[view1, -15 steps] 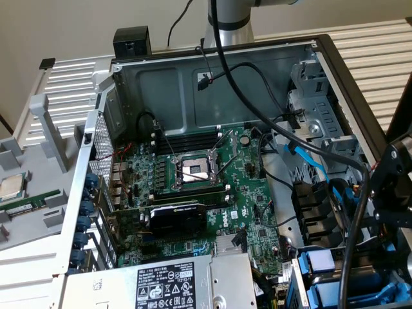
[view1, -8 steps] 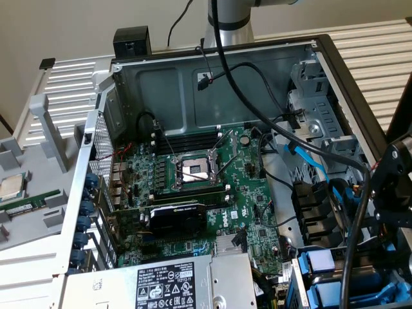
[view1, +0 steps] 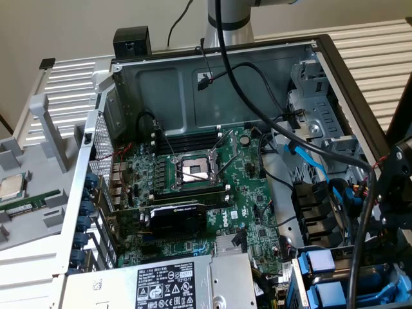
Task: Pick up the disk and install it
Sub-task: 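Insert the first disk wire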
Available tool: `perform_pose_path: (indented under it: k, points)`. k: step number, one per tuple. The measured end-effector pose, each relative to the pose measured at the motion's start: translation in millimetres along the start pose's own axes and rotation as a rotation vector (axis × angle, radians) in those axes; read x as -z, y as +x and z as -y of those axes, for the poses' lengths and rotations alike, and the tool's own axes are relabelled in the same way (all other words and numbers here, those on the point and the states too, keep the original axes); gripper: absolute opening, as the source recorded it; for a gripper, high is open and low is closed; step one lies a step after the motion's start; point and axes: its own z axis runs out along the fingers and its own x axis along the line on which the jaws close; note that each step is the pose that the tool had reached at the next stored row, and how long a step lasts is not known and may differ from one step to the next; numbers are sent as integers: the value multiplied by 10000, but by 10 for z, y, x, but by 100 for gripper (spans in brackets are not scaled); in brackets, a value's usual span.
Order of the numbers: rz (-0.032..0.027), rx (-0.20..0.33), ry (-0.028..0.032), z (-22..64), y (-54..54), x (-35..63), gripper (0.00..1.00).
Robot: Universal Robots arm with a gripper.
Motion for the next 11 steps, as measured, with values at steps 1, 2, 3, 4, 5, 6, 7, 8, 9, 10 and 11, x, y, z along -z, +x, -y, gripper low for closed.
perform_pose_path:
  k: [1,2,3,4,5,6,7,8,9,10,11]
  points:
    - [28,-2,0,-2,2,1,34]
    - [53,-9,-9,-2,4,2,34]
    - [86,-16,-21,-1,4,2,34]
    - [101,-20,-24,-2,5,1,34]
    - [115,-24,-32,-2,5,1,34]
    - [134,-35,-50,-1,7,2,34]
    - [152,-49,-71,-1,8,3,34]
    - [181,-76,-112,-2,9,3,34]
    - [196,-88,-130,-1,9,2,34]
    - [210,-96,-145,1,13,3,34]
    - [225,-104,-158,6,19,4,34]
